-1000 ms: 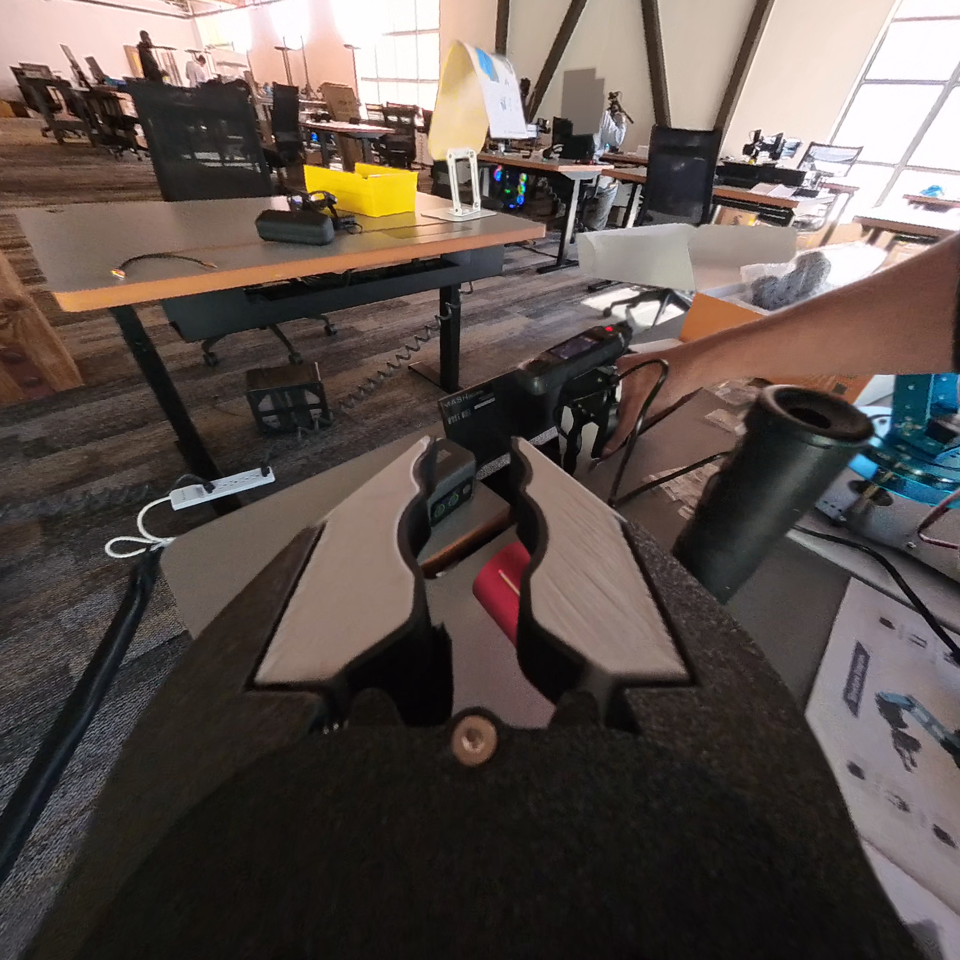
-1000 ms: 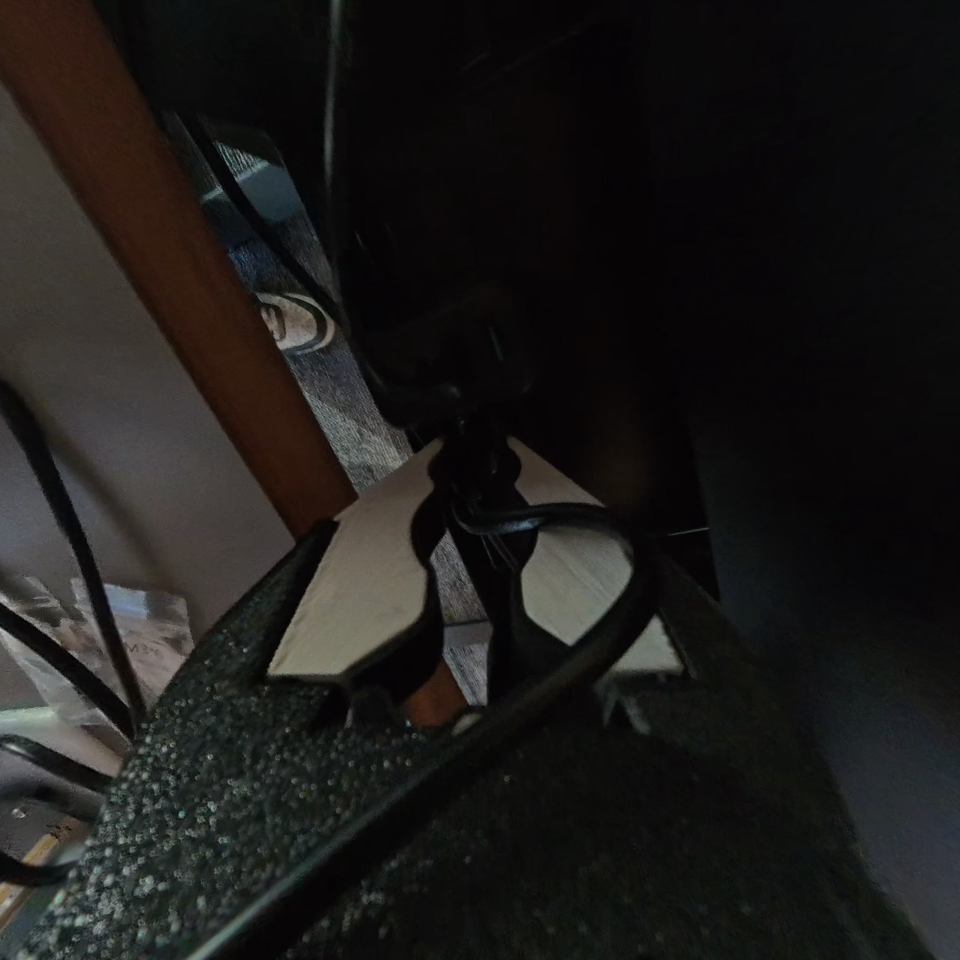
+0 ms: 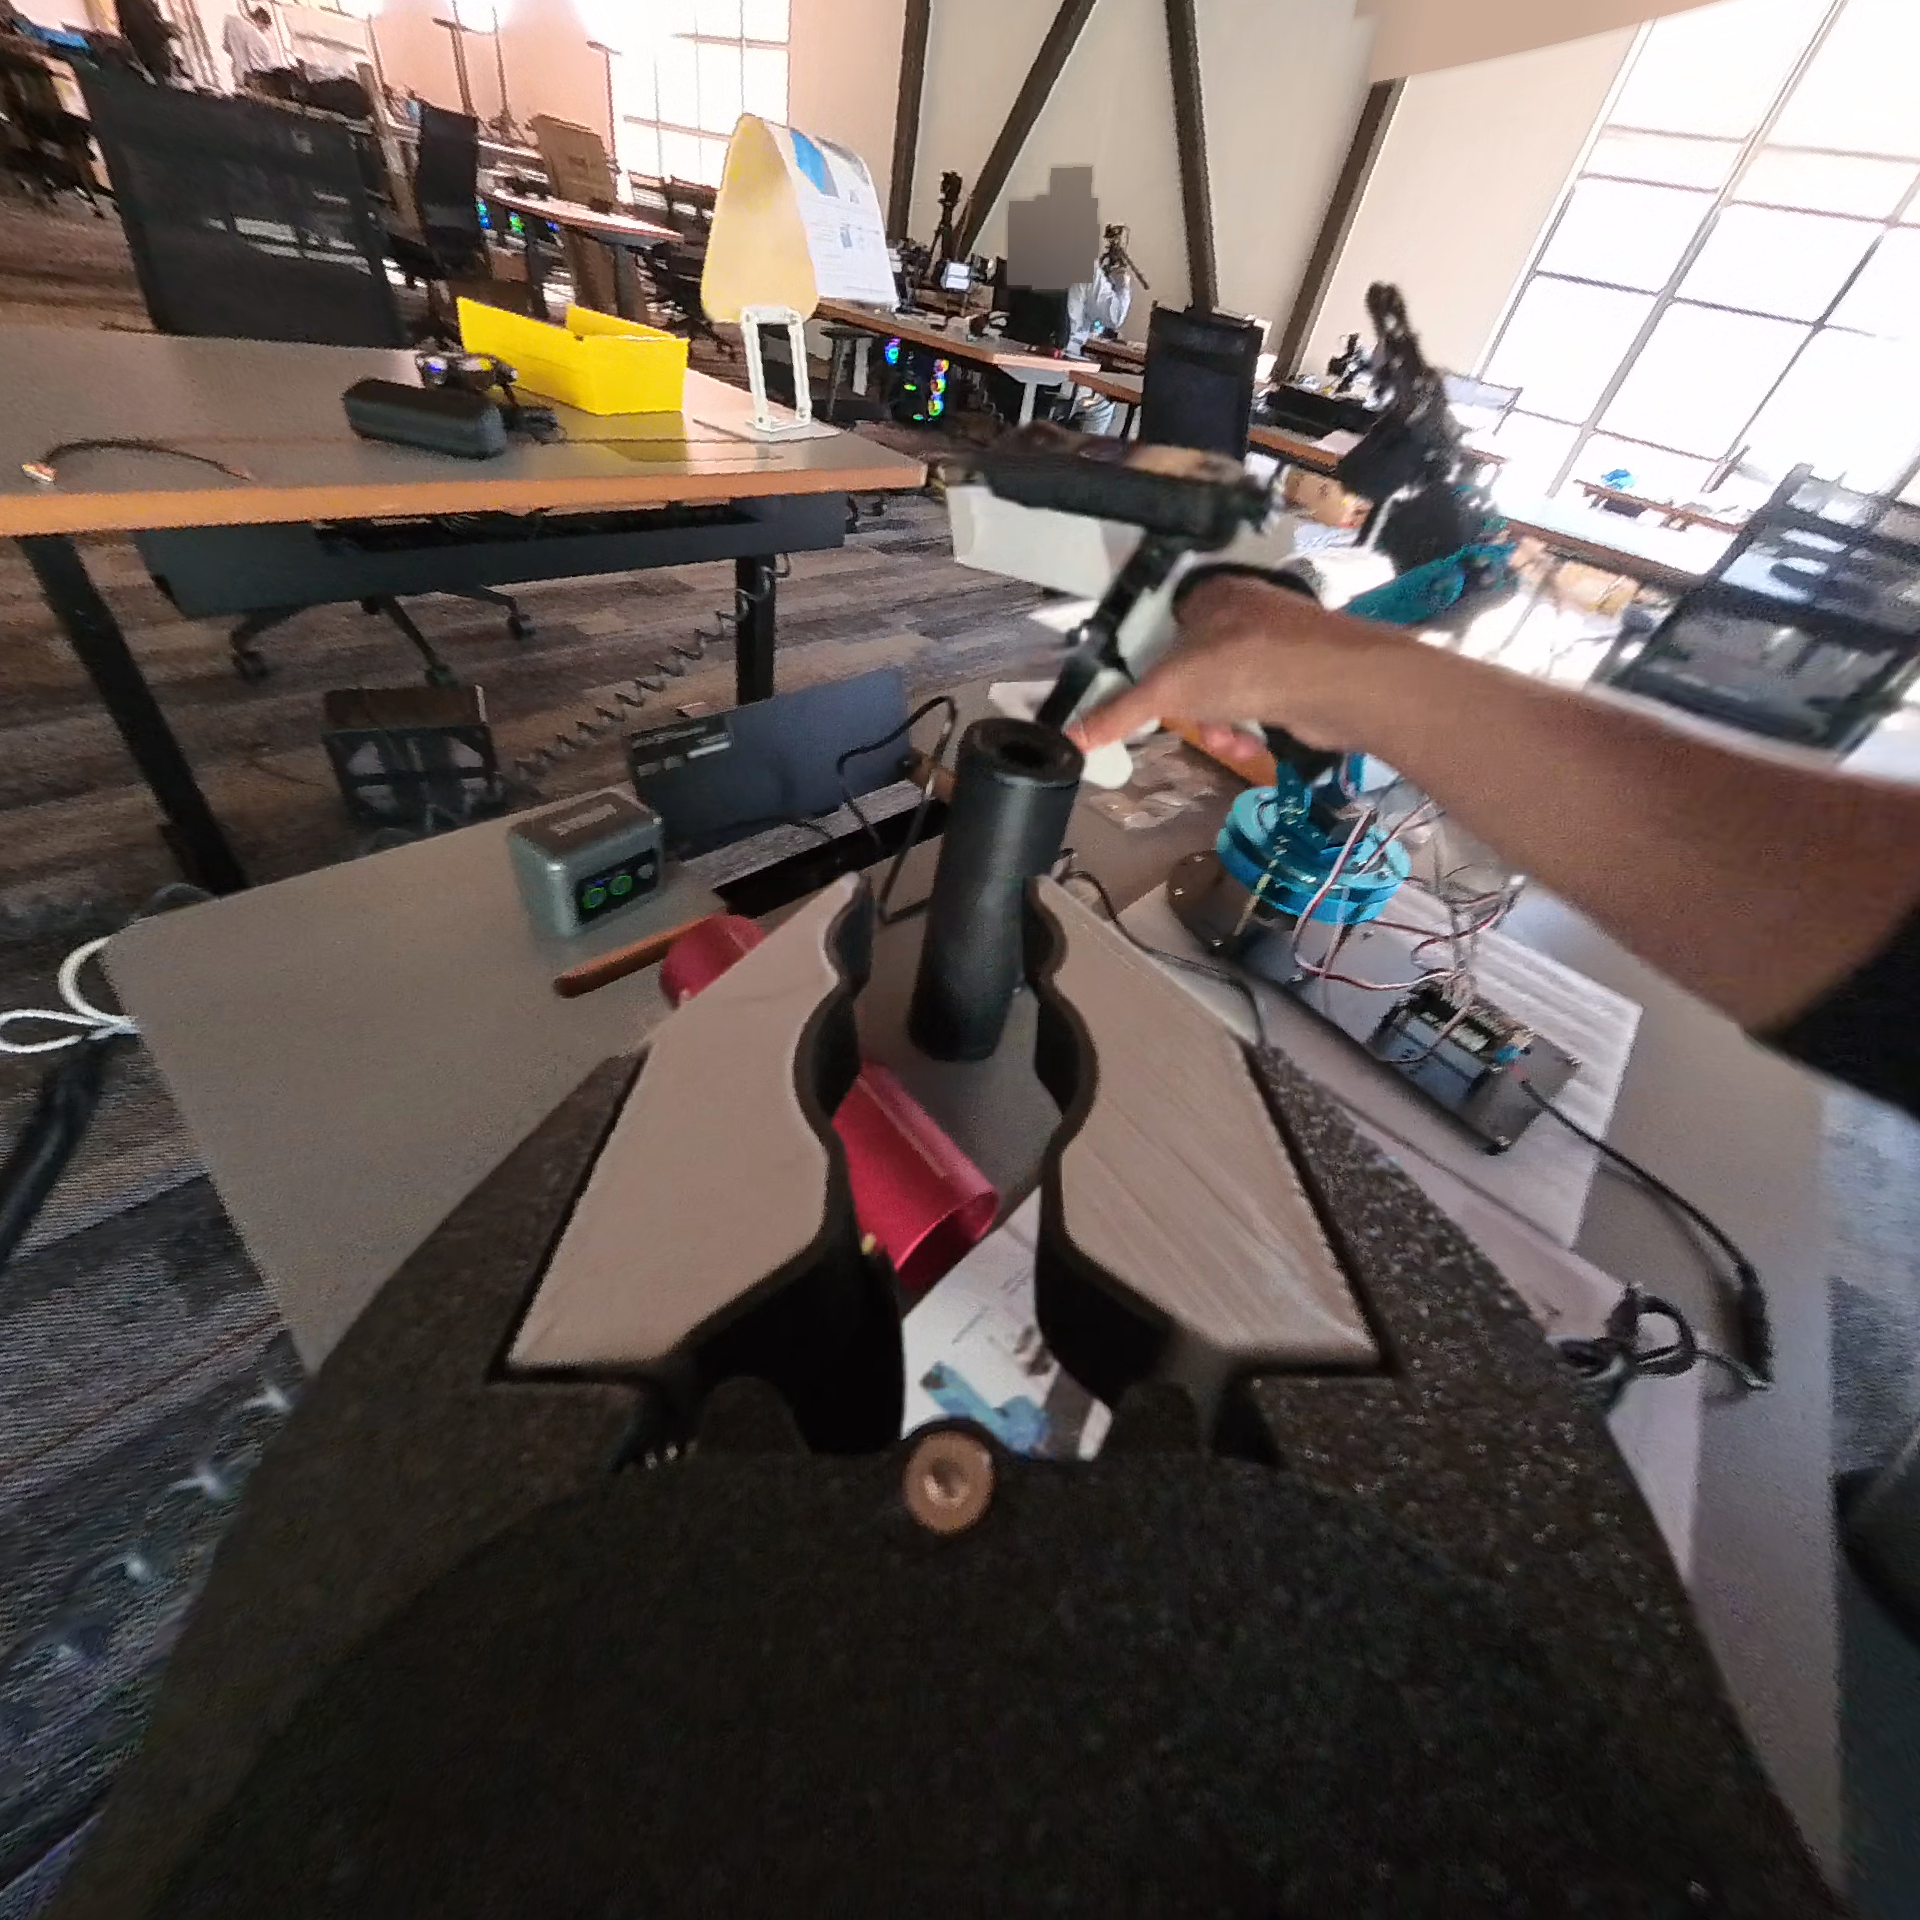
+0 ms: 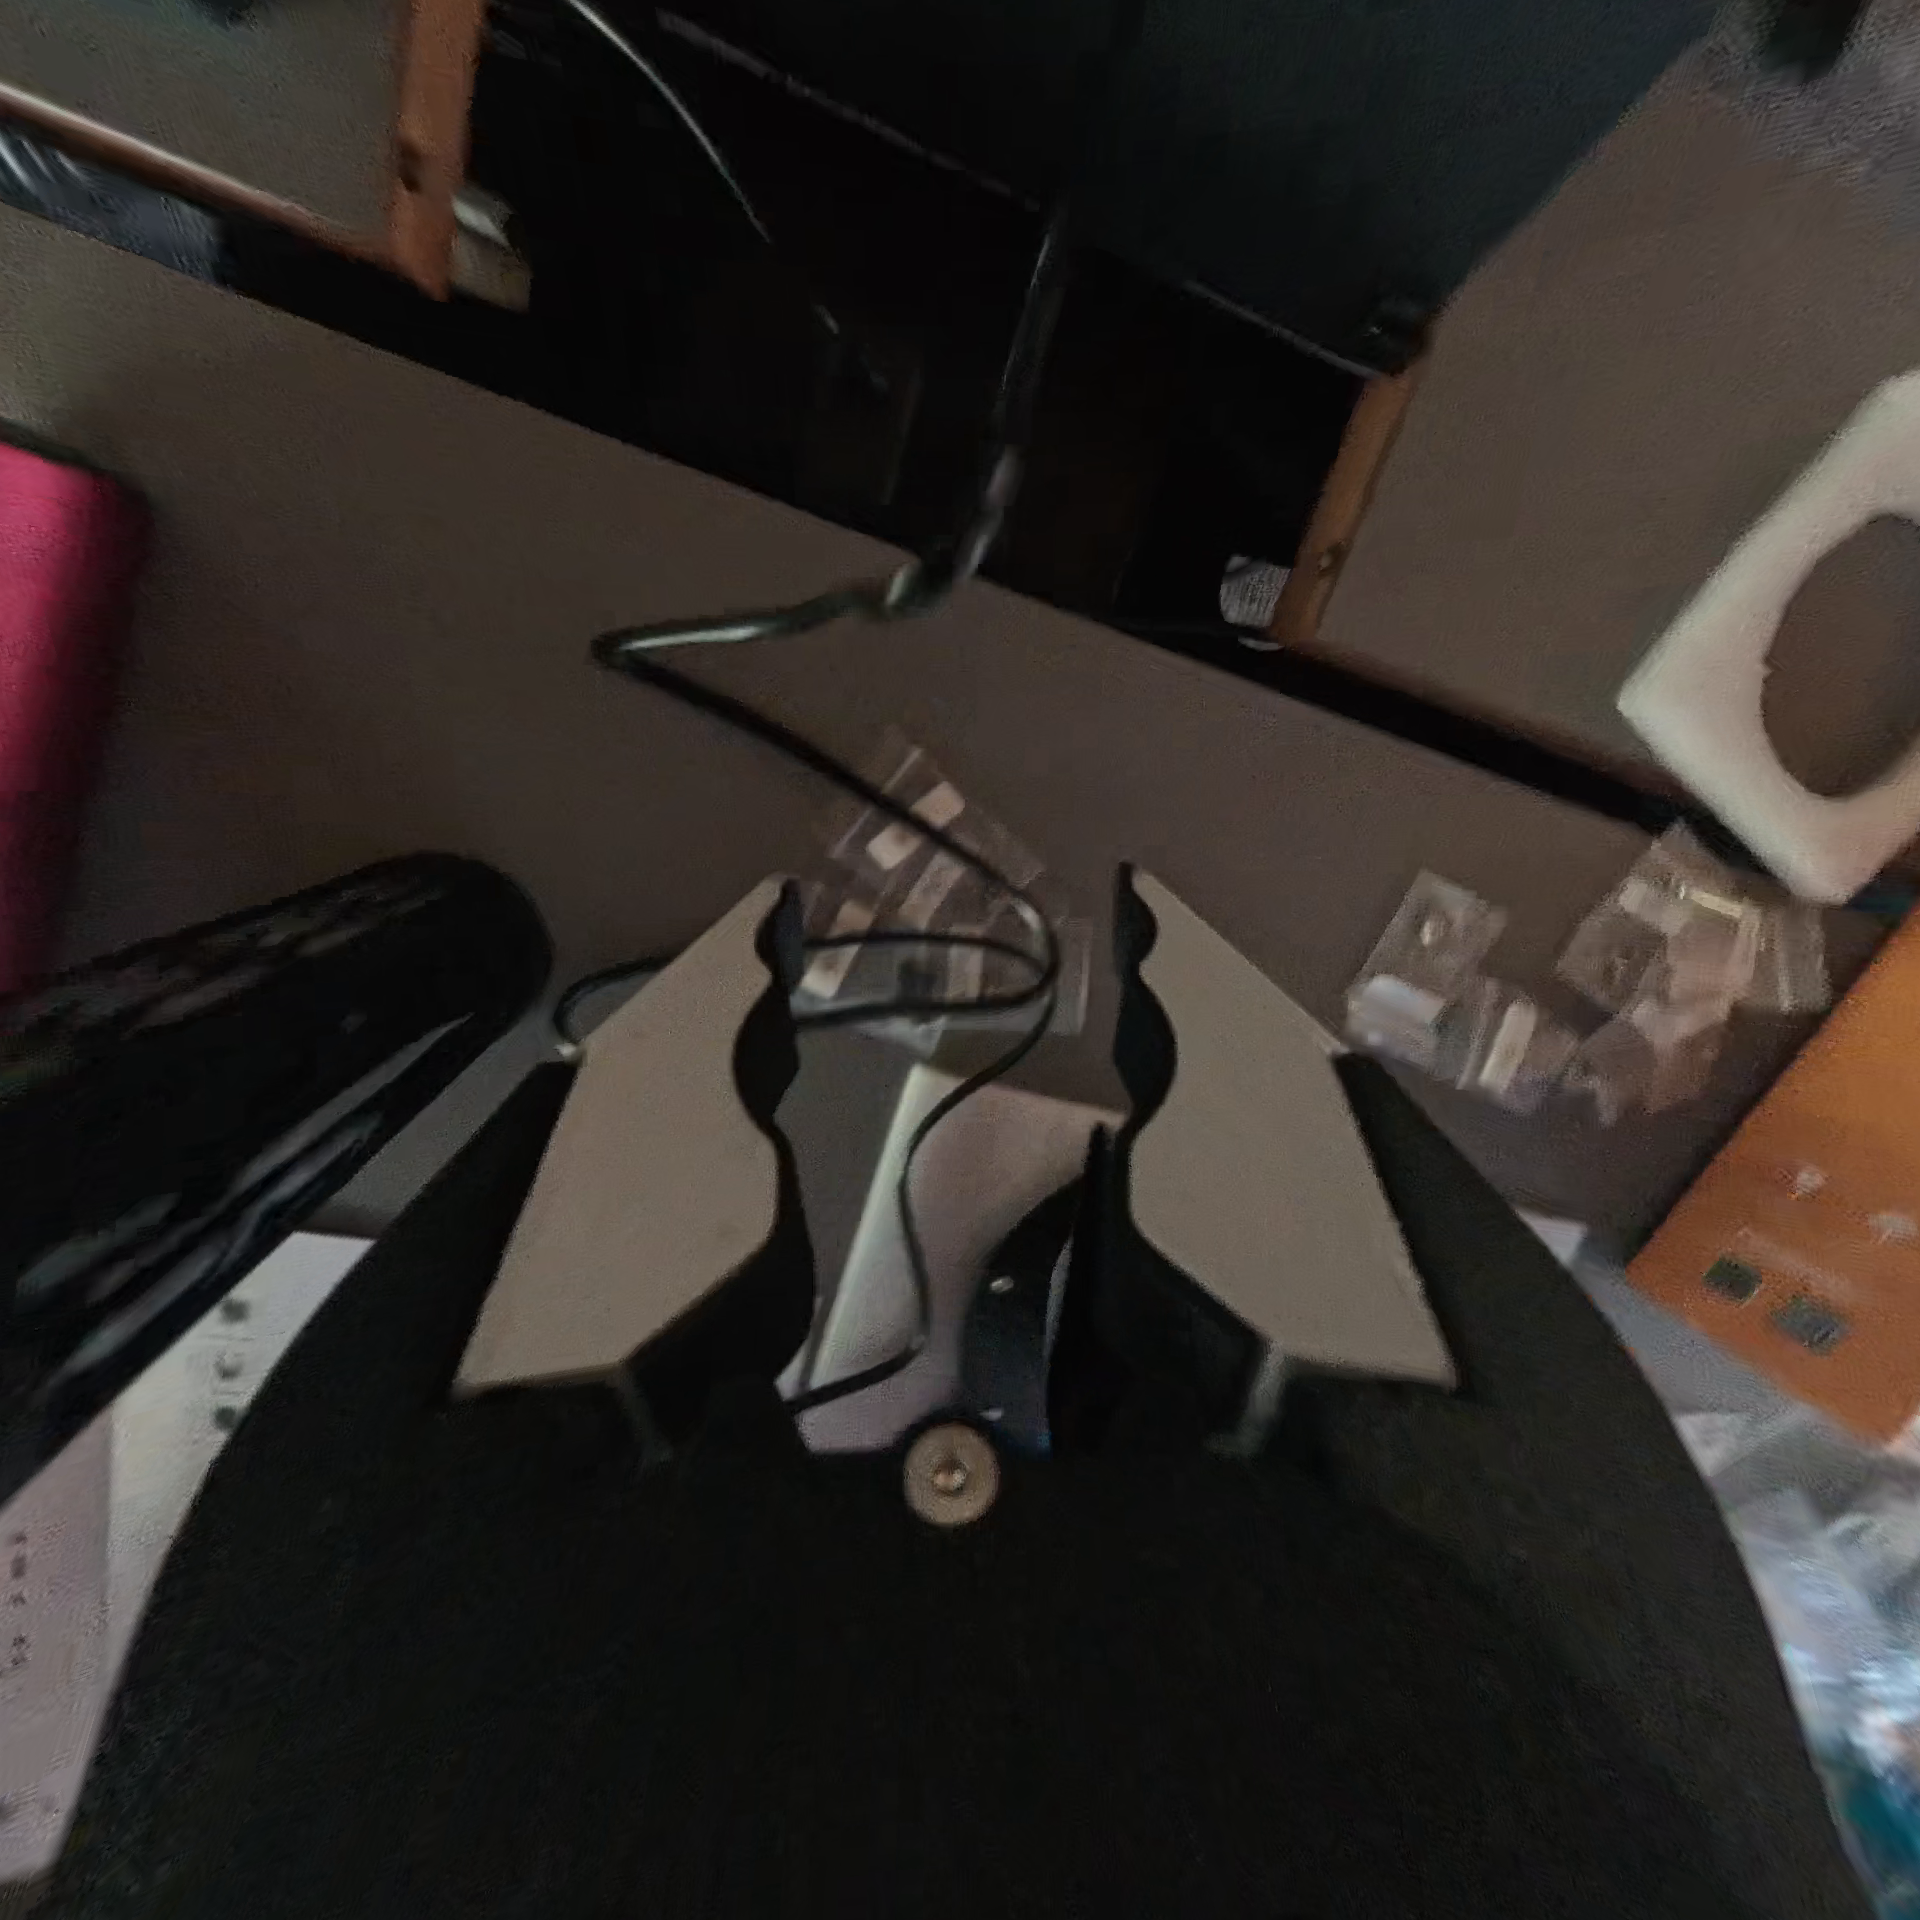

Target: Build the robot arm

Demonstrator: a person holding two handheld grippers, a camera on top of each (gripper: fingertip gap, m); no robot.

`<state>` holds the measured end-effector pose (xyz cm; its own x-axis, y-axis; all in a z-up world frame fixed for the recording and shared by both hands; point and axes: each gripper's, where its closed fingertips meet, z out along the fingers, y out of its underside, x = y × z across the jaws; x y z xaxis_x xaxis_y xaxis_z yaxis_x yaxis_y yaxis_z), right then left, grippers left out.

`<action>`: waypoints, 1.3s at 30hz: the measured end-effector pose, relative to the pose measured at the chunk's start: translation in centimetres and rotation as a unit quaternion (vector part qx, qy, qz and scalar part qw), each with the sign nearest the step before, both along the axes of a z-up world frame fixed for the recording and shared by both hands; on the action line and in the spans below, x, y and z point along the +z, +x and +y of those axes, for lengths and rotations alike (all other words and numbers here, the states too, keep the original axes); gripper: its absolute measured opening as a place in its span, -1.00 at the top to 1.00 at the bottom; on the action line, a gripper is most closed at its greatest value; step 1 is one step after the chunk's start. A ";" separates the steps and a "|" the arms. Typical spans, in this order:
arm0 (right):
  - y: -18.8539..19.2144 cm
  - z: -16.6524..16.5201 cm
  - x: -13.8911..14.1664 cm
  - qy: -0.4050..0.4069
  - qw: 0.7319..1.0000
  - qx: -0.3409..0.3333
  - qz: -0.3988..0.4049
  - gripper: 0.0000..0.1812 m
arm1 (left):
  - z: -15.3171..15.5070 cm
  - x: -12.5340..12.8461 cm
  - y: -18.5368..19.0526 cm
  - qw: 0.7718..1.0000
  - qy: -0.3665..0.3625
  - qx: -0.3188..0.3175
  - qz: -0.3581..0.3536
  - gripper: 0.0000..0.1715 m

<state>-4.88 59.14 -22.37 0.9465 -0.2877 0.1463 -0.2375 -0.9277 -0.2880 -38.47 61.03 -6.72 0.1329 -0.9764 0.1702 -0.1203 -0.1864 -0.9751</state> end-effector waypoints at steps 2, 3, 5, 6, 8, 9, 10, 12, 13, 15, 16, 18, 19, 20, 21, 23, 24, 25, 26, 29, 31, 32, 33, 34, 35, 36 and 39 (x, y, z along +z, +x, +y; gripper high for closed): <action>-2.5 -2.9 1.5 0.048 0.998 -0.026 -0.027 0.38 | -0.8 0.7 0.3 1.000 -0.013 -0.010 -0.008 0.68; -4.4 -4.4 2.2 0.077 0.996 -0.034 -0.031 0.38 | -1.2 1.0 0.5 1.000 -0.016 -0.016 -0.008 0.68; -9.6 -7.6 3.7 0.141 0.989 -0.030 -0.021 0.41 | -2.3 0.9 0.9 0.999 -0.016 -0.035 -0.001 0.68; -12.7 -9.3 4.4 0.176 0.984 -0.014 -0.018 0.42 | -2.8 0.6 1.1 0.999 -0.015 -0.044 0.006 0.67; -19.5 -12.9 6.0 0.258 0.966 0.023 0.009 0.41 | -4.0 0.0 1.5 0.998 -0.017 -0.063 0.018 0.67; -22.5 -15.1 6.8 0.298 0.954 0.029 0.026 0.45 | -4.5 -0.2 1.6 0.997 -0.020 -0.073 0.024 0.67; -25.1 -17.5 7.4 0.335 0.940 0.030 0.046 0.48 | -5.1 -0.5 1.8 0.996 -0.023 -0.082 0.030 0.67; -28.1 -22.4 7.9 0.401 0.912 0.012 0.087 0.44 | -6.2 -0.9 2.1 0.994 -0.029 -0.098 0.041 0.67; -28.2 -25.3 7.2 0.410 0.908 -0.007 0.090 0.44 | -6.7 -1.0 2.3 0.993 -0.030 -0.104 0.046 0.67; -26.6 -30.8 4.8 0.402 0.912 -0.050 0.069 0.44 | -7.6 -1.3 2.6 0.992 -0.035 -0.113 0.051 0.67; -25.4 -33.4 3.3 0.389 0.917 -0.070 0.055 0.43 | -8.1 -1.4 2.8 0.991 -0.039 -0.118 0.054 0.67; -22.6 -37.6 0.1 0.362 0.928 -0.088 0.018 0.47 | -9.0 -2.0 3.2 0.989 -0.048 -0.126 0.060 0.67; -21.1 -39.4 -1.7 0.346 0.934 -0.094 -0.011 0.48 | -9.5 -2.5 3.5 0.988 -0.051 -0.130 0.064 0.67; -19.6 -40.9 -3.3 0.335 0.936 -0.098 -0.035 0.50 | -10.0 -3.0 3.8 0.987 -0.052 -0.135 0.069 0.67; -18.1 -42.1 -4.5 0.337 0.933 -0.110 -0.061 0.55 | -10.5 -3.5 4.1 0.986 -0.051 -0.138 0.077 0.67; -15.7 -43.6 -5.2 0.380 0.910 -0.144 -0.087 0.57 | -11.3 -4.2 4.6 0.985 -0.048 -0.141 0.086 0.67; -15.0 -44.1 -5.9 0.390 0.904 -0.154 -0.084 0.58 | -11.6 -4.4 4.8 0.985 -0.048 -0.141 0.088 0.67; -14.5 -44.6 -6.7 0.384 0.905 -0.157 -0.089 0.57 | -11.9 -4.7 5.0 0.985 -0.049 -0.140 0.089 0.67; -14.2 -45.0 -7.4 0.380 0.907 -0.154 -0.097 0.57 | -12.2 -5.1 5.1 0.985 -0.050 -0.140 0.092 0.67; -13.6 -45.9 -7.4 0.402 0.897 -0.155 -0.101 0.61 | -12.9 -6.9 5.6 0.984 -0.052 -0.135 0.101 0.67; -12.6 -46.7 -5.8 0.415 0.886 -0.165 -0.127 0.59 | -13.3 -8.2 6.1 0.985 -0.056 -0.128 0.104 0.67; -12.3 -46.5 -4.3 0.422 0.883 -0.151 -0.143 0.60 | -13.4 -8.8 6.3 0.985 -0.060 -0.124 0.105 0.67; -11.8 -46.1 -3.0 0.419 0.884 -0.130 -0.164 0.60 | -13.6 -9.4 6.6 0.985 -0.063 -0.121 0.106 0.67; -11.0 -45.7 -2.2 0.413 0.884 -0.111 -0.191 0.61 | -13.8 -10.0 6.9 0.985 -0.068 -0.119 0.105 0.67; -10.0 -45.4 -1.8 0.414 0.880 -0.098 -0.213 0.66 | -14.0 -10.6 7.3 0.985 -0.071 -0.118 0.101 0.68; -8.8 -45.2 -1.9 0.423 0.872 -0.094 -0.227 0.67 | -14.2 -11.1 7.7 0.986 -0.071 -0.117 0.097 0.68; -5.3 -44.7 -3.9 0.458 0.865 -0.101 -0.177 0.61 | -14.5 -12.5 8.6 0.988 -0.054 -0.116 0.091 0.68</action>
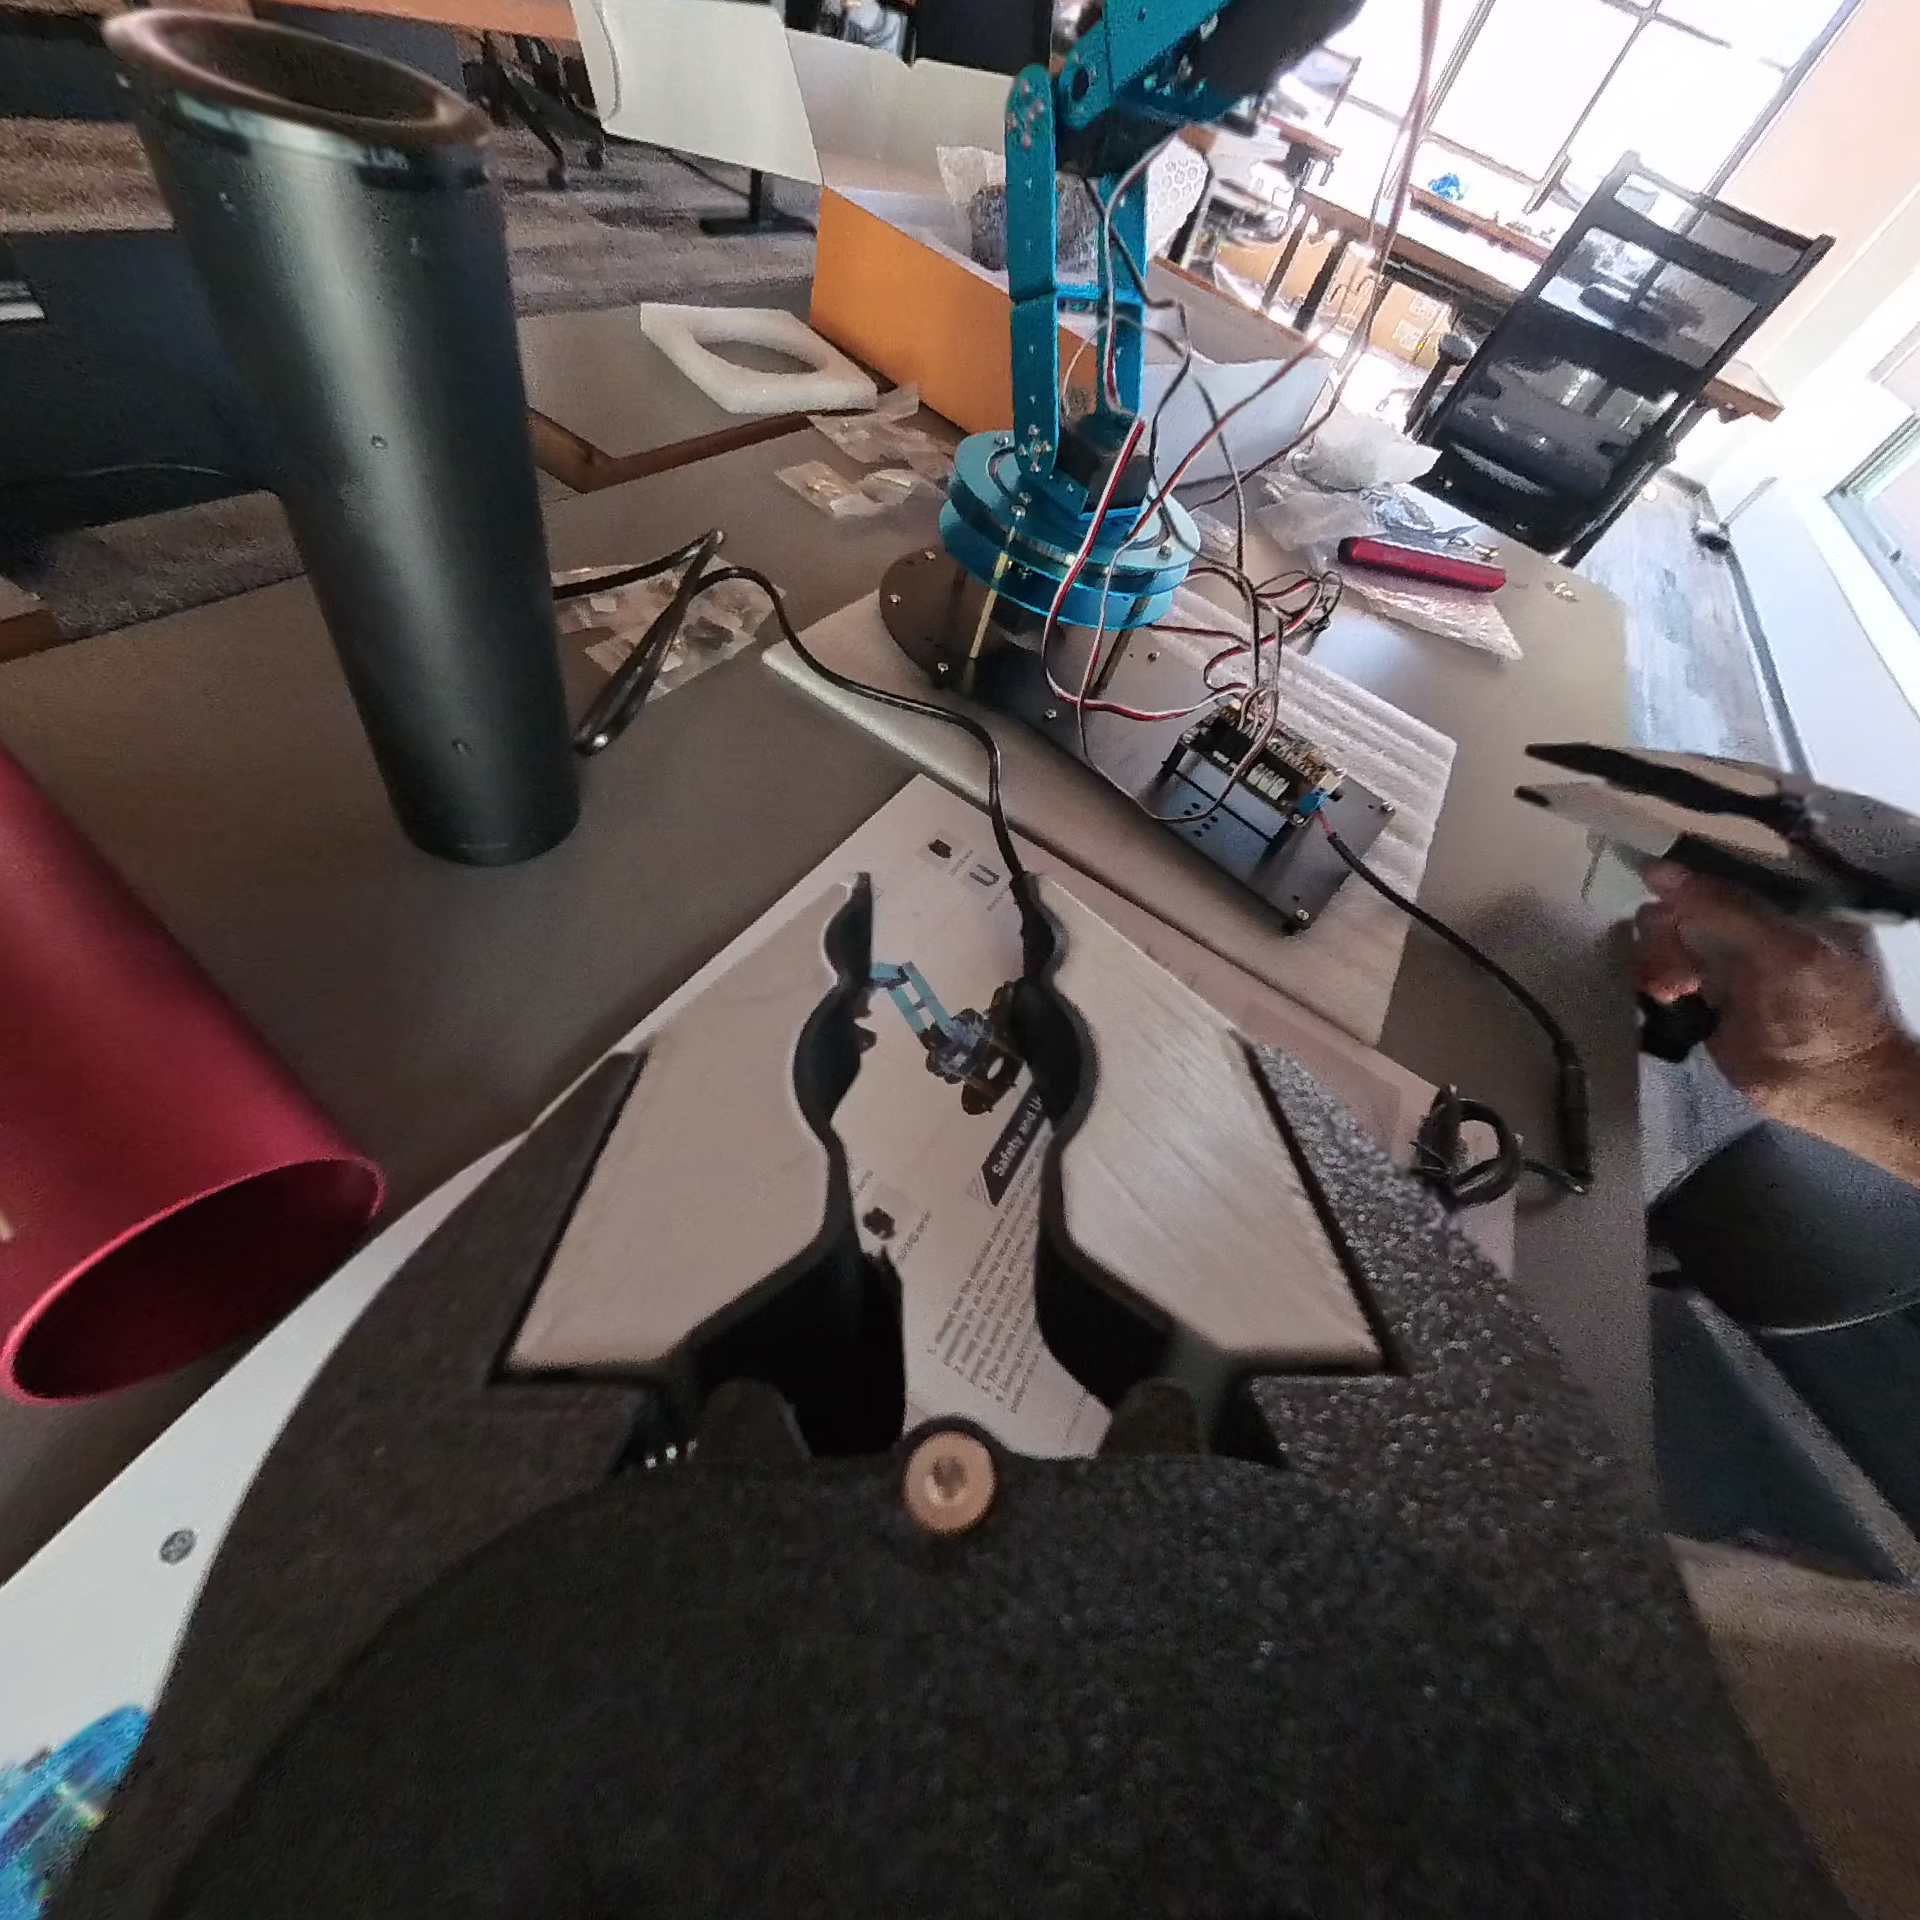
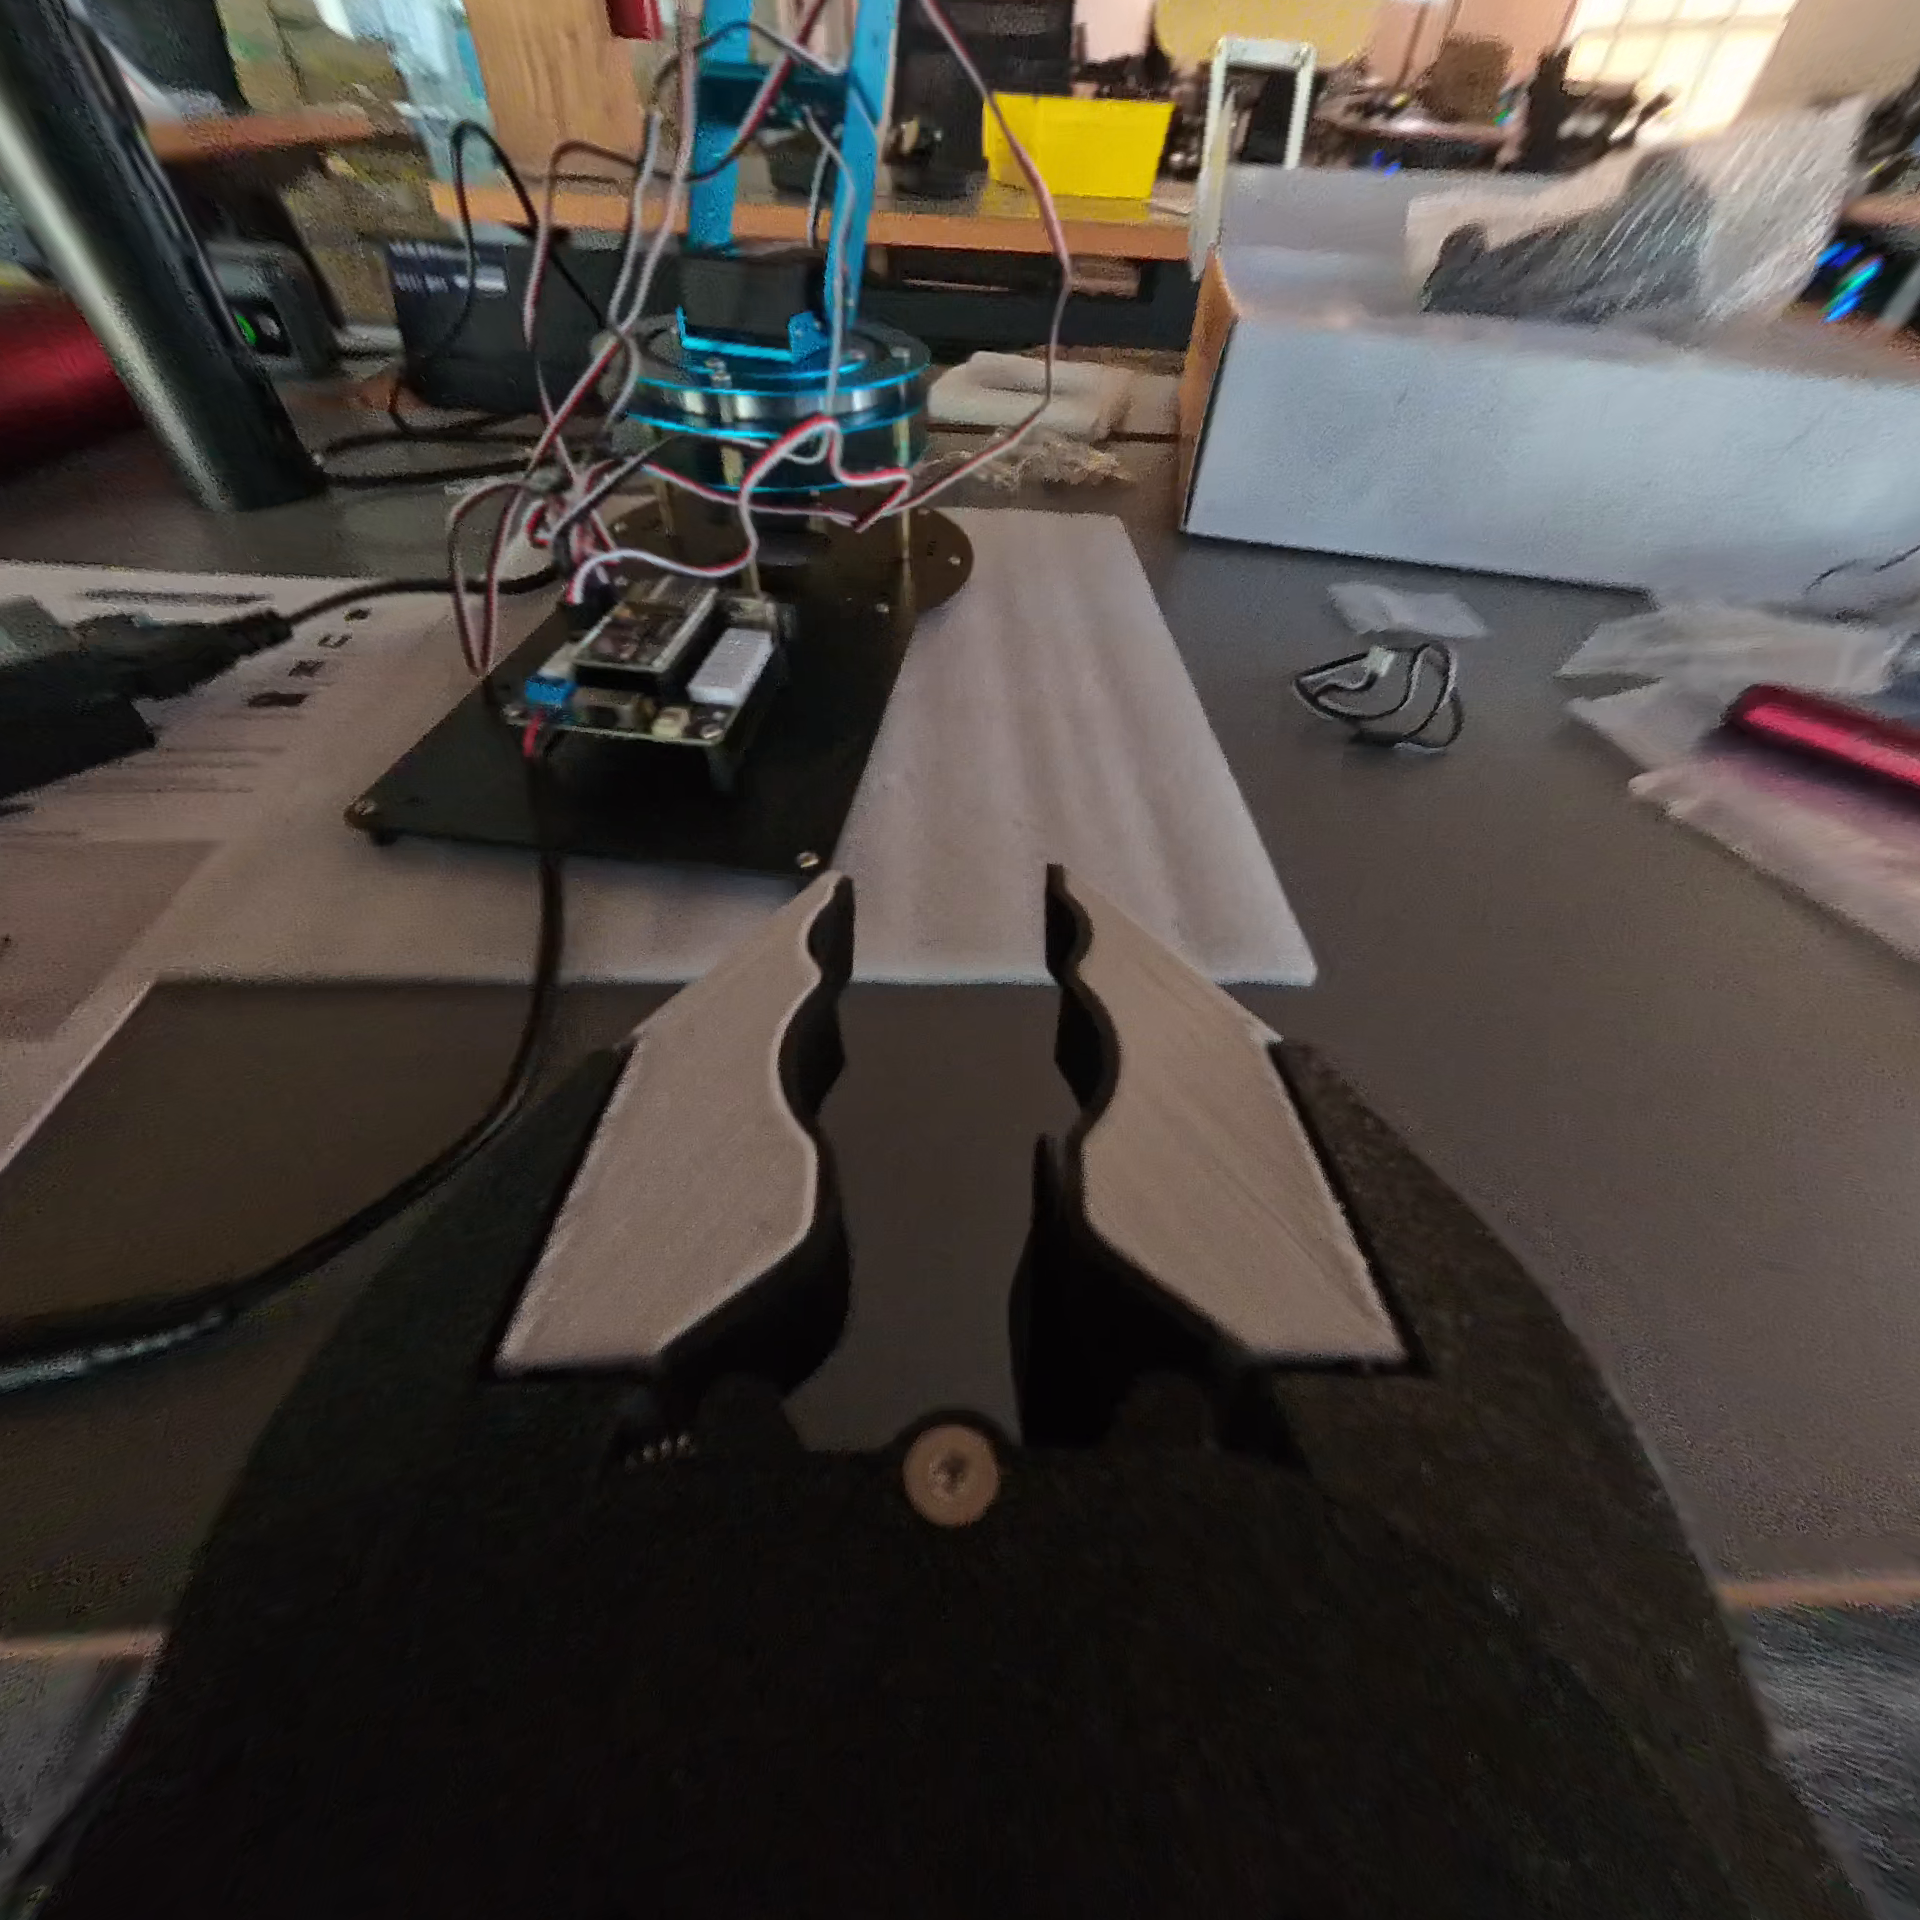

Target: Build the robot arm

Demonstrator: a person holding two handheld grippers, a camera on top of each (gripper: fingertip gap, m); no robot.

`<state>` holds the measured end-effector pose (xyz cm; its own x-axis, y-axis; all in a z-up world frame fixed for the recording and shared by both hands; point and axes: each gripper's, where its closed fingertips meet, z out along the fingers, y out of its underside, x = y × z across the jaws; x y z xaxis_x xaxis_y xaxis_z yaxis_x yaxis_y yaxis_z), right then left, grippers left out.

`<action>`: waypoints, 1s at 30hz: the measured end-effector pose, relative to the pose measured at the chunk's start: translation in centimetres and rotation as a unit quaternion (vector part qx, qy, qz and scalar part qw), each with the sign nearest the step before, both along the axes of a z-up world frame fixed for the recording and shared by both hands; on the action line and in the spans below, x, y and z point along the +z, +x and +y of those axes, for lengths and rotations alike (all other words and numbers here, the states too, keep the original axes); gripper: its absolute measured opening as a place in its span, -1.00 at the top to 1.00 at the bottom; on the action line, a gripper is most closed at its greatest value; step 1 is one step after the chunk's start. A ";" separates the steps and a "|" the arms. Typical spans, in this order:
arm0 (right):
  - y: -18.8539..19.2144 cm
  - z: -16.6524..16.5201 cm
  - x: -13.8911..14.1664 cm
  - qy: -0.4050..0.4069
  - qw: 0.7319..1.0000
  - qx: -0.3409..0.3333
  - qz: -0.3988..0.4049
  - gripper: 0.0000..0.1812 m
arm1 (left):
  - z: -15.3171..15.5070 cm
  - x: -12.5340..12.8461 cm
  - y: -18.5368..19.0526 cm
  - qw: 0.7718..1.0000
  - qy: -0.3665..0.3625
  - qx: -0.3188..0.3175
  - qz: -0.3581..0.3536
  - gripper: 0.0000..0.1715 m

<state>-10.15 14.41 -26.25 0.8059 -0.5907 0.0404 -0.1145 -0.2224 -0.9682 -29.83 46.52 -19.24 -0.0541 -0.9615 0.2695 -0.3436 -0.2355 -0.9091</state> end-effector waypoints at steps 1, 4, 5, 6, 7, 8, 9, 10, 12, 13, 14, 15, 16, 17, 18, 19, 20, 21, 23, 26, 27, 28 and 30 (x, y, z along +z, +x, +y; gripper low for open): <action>0.8 -0.1 -0.2 0.018 1.000 0.009 0.018 0.58 | 0.0 -0.1 0.1 1.000 0.007 0.001 -0.003 0.68; 1.7 -1.6 0.2 0.091 0.993 0.018 0.067 0.66 | 0.4 0.2 -0.1 0.999 0.021 0.018 -0.016 0.68; 1.7 -2.0 -0.6 0.103 0.990 0.016 0.096 0.65 | 0.6 0.4 -0.4 0.999 0.023 0.027 -0.019 0.68; 1.2 -1.9 -1.0 0.112 0.986 0.030 0.119 0.73 | 0.8 0.7 -0.8 0.999 0.025 0.038 -0.023 0.67; 0.7 -1.7 -1.2 0.092 0.986 0.043 0.133 0.69 | 1.0 1.0 -1.3 0.998 0.027 0.048 -0.025 0.67; 0.3 -1.2 -1.7 0.042 0.988 0.061 0.139 0.63 | 1.2 1.4 -1.8 0.998 0.028 0.059 -0.027 0.67; -0.2 -0.4 -1.5 0.014 0.987 0.094 0.129 0.63 | 1.2 1.7 -2.5 0.997 0.029 0.070 -0.031 0.67; -0.6 0.3 -0.7 0.014 0.986 0.121 0.115 0.64 | 1.2 2.1 -3.3 0.995 0.030 0.082 -0.038 0.68; -1.3 1.9 -0.2 0.019 0.976 0.177 0.124 0.62 | 1.2 2.7 -5.4 0.991 0.037 0.114 -0.051 0.68; -1.9 2.5 -0.9 -0.010 0.965 0.211 0.154 0.68 | 1.2 2.8 -6.7 0.988 0.042 0.140 -0.053 0.67; -2.6 2.8 -1.6 -0.034 0.951 0.244 0.189 0.67 | 1.2 2.7 -8.2 0.983 0.046 0.170 -0.053 0.68; -3.2 2.9 -2.2 -0.053 0.936 0.270 0.221 0.68 | 1.1 2.5 -9.9 0.977 0.048 0.201 -0.050 0.67; -4.0 2.9 -2.3 -0.057 0.918 0.304 0.248 0.59 | 0.7 2.2 -11.7 0.970 0.051 0.232 -0.048 0.67; -5.2 2.7 -1.9 -0.052 0.896 0.354 0.262 0.59 | 0.0 1.7 -13.6 0.962 0.057 0.264 -0.045 0.67; -5.9 2.3 -1.8 -0.061 0.877 0.393 0.271 0.63 | -1.0 1.1 -15.5 0.953 0.066 0.294 -0.040 0.67; -6.6 1.9 -1.5 -0.062 0.849 0.436 0.293 0.60 | -2.4 0.5 -17.1 0.943 0.076 0.321 -0.034 0.67; -7.8 1.3 -0.7 -0.055 0.812 0.490 0.313 0.54 | -4.4 0.0 -18.5 0.935 0.082 0.344 -0.030 0.67; -8.1 0.7 -0.5 -0.070 0.794 0.521 0.306 0.53 | -7.0 -0.5 -19.3 0.929 0.084 0.359 -0.028 0.67; -8.8 -1.5 0.5 -0.050 0.762 0.596 0.247 0.58 | -12.9 -1.3 -20.3 0.919 0.090 0.381 -0.036 0.68; -8.1 -2.7 3.3 0.019 0.765 0.594 0.249 0.55 | -20.4 -3.0 -20.8 0.897 0.120 0.425 -0.012 0.68; -8.2 -3.6 4.6 0.040 0.758 0.592 0.273 0.49 | -22.5 -3.8 -20.9 0.893 0.126 0.432 0.014 0.68; -8.4 -4.7 6.0 0.070 0.748 0.593 0.289 0.54 | -24.3 -4.3 -21.0 0.890 0.128 0.436 0.029 0.68; -7.9 -6.4 6.6 0.101 0.767 0.575 0.268 0.55 | -27.5 -4.8 -20.6 0.898 0.133 0.418 0.030 0.67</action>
<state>-18.02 7.98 -19.67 0.6676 0.5720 -0.4766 -0.3484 -0.3257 -0.8789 -50.47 18.97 -23.99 0.7231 -0.6907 0.0029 -0.1978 -0.2111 -0.9572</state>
